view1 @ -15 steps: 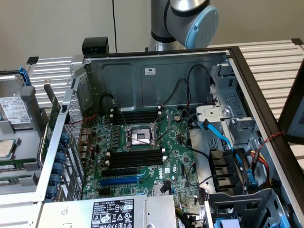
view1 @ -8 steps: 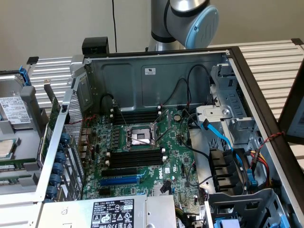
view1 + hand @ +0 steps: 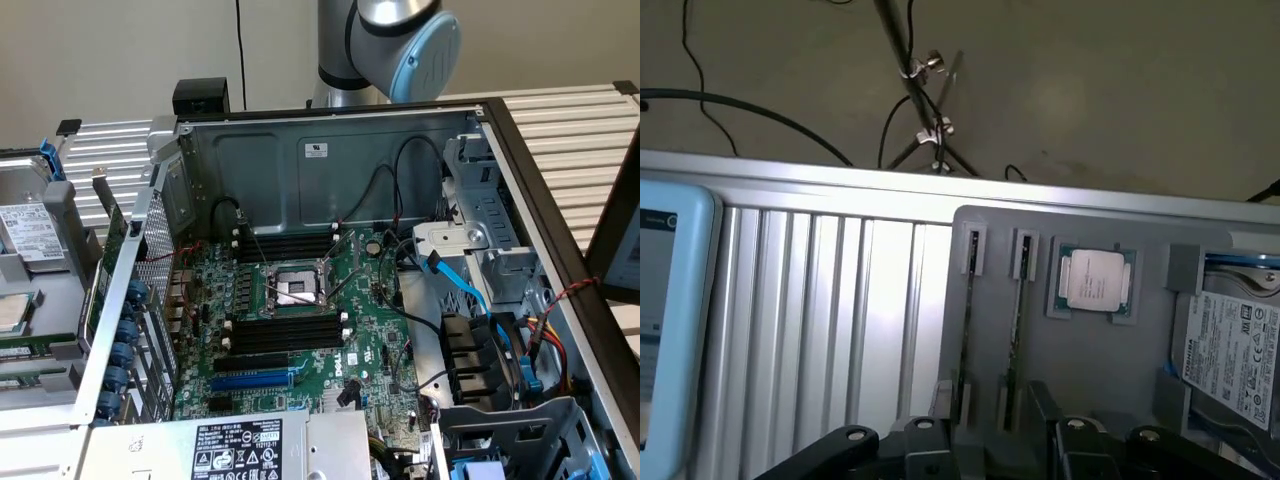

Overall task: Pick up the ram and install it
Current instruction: 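Pick up the ram and move it above insertion slot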

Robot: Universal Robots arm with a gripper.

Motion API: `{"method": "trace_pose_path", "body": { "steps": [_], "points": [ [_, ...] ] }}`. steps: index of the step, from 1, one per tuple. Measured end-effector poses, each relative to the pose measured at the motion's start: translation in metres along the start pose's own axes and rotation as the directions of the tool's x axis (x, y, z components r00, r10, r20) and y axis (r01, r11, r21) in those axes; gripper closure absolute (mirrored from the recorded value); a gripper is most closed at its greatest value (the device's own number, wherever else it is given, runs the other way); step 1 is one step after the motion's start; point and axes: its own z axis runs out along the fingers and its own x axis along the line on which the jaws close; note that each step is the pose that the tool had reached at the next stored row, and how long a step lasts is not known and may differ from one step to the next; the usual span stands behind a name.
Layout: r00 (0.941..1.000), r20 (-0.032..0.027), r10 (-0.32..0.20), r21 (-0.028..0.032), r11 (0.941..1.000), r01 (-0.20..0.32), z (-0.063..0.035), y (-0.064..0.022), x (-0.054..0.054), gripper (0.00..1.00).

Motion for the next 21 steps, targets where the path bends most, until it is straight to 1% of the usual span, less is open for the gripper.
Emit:
{"method": "trace_pose_path", "body": {
  "steps": [2,8,11,15,18,19,21],
  "points": [
    [1.0000,-0.0017,0.000,0.0023,1.0000,0.000,0.0027,-0.0003,0.002,0.58],
    [1.0000,-0.0037,0.000,0.0067,1.0000,0.000,0.0124,-0.0009,0.006,0.58],
    [1.0000,-0.0039,0.000,0.0075,1.0000,0.000,0.0177,-0.0015,0.007,0.58],
    [1.0000,-0.0057,0.000,0.0076,1.0000,0.000,0.0250,-0.0088,0.007,0.58],
    [0.9999,-0.0110,0.000,0.0072,1.0000,0.000,0.0292,-0.0129,0.007,0.58],
    [0.9999,-0.0119,0.000,0.0072,1.0000,0.000,0.0309,-0.0140,0.007,0.58],
    [0.9999,-0.0120,0.001,0.0071,1.0000,0.000,0.0345,-0.0151,0.007,0.58]
  ]
}}
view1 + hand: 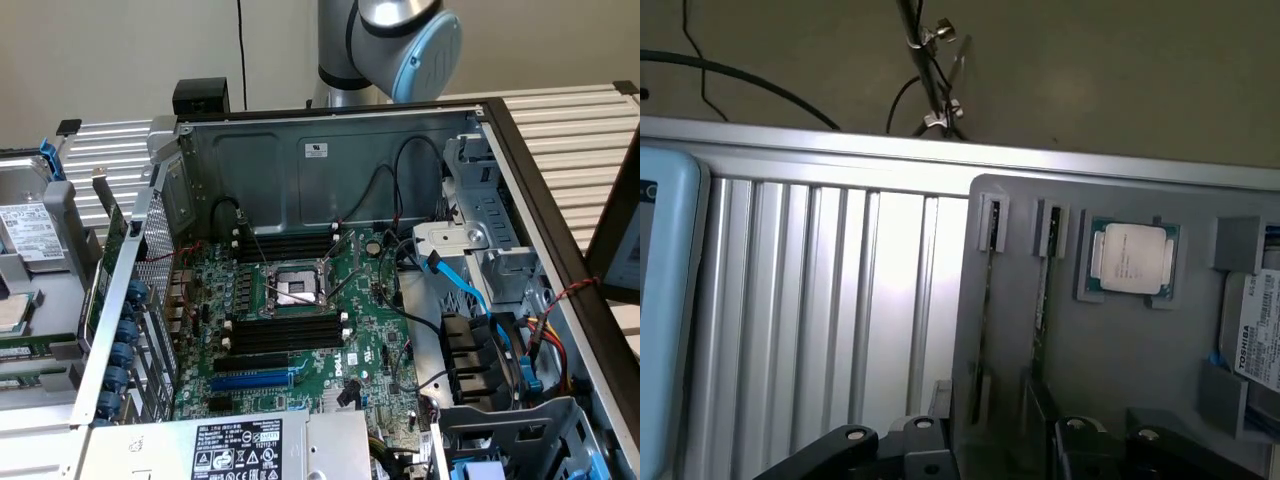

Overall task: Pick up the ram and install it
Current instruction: 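Pick up the ram and move it above insertion slot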

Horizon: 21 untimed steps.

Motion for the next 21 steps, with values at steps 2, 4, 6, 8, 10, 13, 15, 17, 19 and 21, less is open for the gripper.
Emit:
{"method": "trace_pose_path", "body": {
  "steps": [2,4,6,8,10,13,15,17,19,21],
  "points": [
    [1.0000,-0.0002,0.001,0.0000,1.0000,-0.001,0.0036,-0.0002,0.000,0.58],
    [1.0000,-0.0013,0.002,-0.0004,1.0000,-0.002,0.0068,-0.0003,-0.002,0.58],
    [1.0000,-0.0021,0.003,-0.0003,1.0000,-0.003,0.0106,-0.0004,-0.005,0.58],
    [1.0000,-0.0027,0.003,-0.0001,1.0000,-0.003,0.0143,-0.0004,-0.007,0.58],
    [1.0000,-0.0046,0.003,-0.0007,1.0000,-0.003,0.0176,0.0021,-0.008,0.58],
    [1.0000,-0.0047,0.003,-0.0012,1.0000,-0.003,0.0232,0.0065,-0.008,0.58],
    [1.0000,-0.0037,0.003,-0.0162,0.9999,-0.003,0.0249,0.0067,-0.007,0.58],
    [1.0000,-0.0034,0.003,-0.0220,0.9998,-0.004,0.0279,0.0068,-0.007,0.58],
    [1.0000,-0.0032,0.005,-0.0220,0.9997,-0.005,0.0316,0.0068,-0.007,0.58],
    [1.0000,-0.0034,0.008,-0.0222,0.9997,-0.008,0.0352,0.0068,-0.007,0.58]
  ]
}}
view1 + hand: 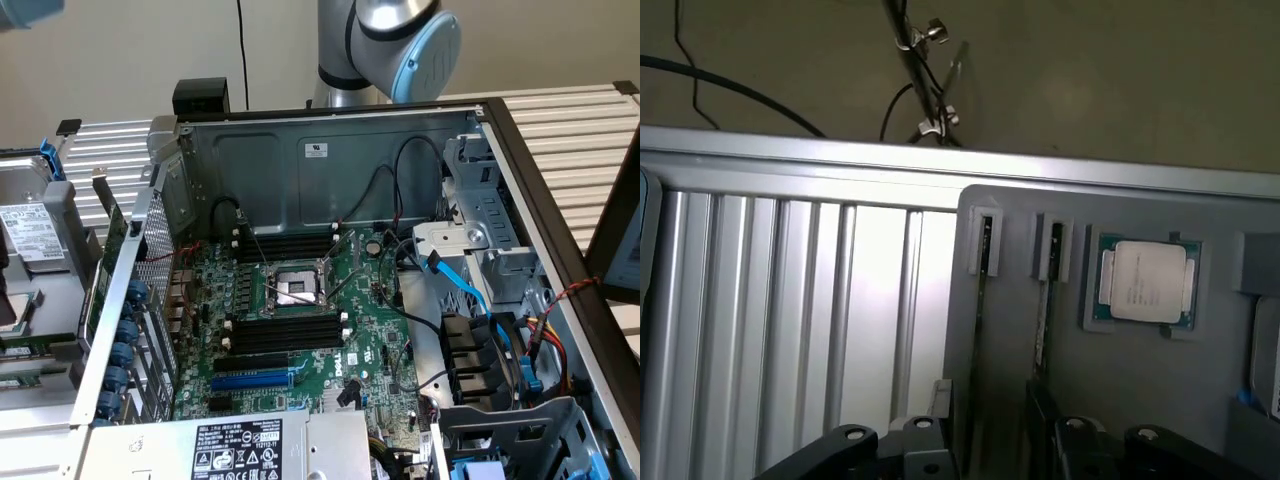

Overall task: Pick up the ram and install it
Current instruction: 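Pick up the ram and move it above insertion slot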

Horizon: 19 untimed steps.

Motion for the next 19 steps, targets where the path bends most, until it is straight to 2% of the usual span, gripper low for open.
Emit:
{"method": "trace_pose_path", "body": {
  "steps": [8,13,19],
  "points": [
    [0.9999,0.0003,0.014,0.0002,0.9999,-0.014,0.0149,0.0001,0.007,0.58],
    [0.9996,0.0006,0.028,-0.0001,0.9996,-0.028,0.0239,-0.0054,0.007,0.58],
    [0.9988,0.0008,0.048,-0.0007,0.9988,-0.048,0.0347,-0.0058,0.007,0.58]
  ]
}}
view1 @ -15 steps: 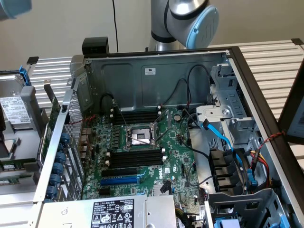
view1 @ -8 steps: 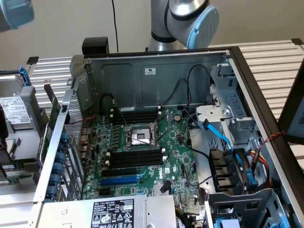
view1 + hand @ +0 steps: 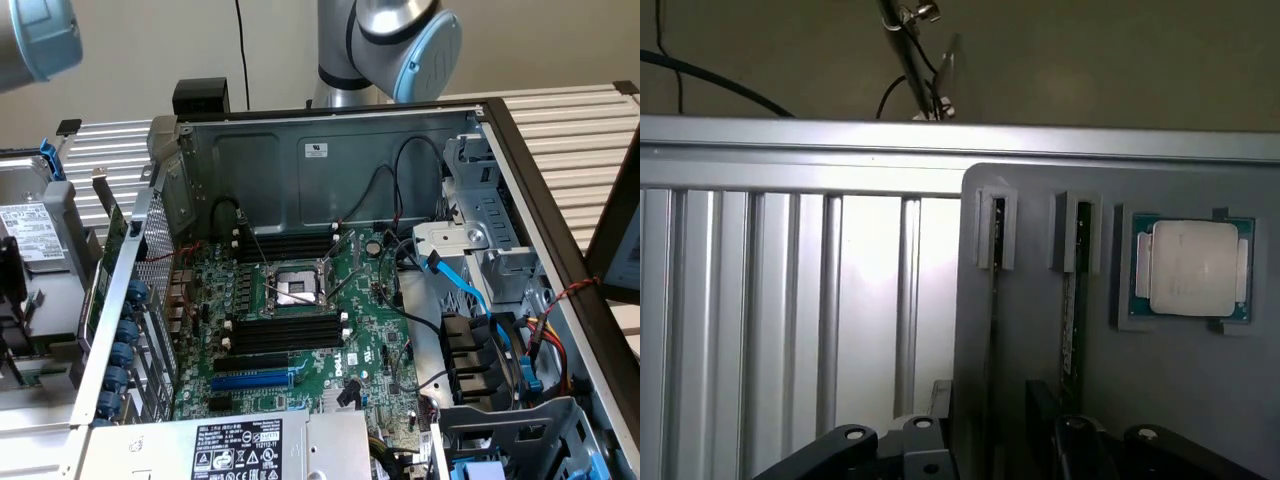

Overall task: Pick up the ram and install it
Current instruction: 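Pick up the ram and move it above insertion slot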

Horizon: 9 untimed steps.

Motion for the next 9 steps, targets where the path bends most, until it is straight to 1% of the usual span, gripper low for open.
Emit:
{"method": "trace_pose_path", "body": {
  "steps": [6,8,9],
  "points": [
    [0.9998,0.0002,0.020,-0.0006,0.9998,-0.020,0.0100,-0.0001,0.000,0.58],
    [0.9997,0.0002,0.025,-0.0008,0.9997,-0.025,0.0120,-0.0002,0.000,0.58],
    [0.9996,0.0002,0.027,-0.0010,0.9996,-0.027,0.0123,-0.0001,0.000,0.60]
  ]
}}
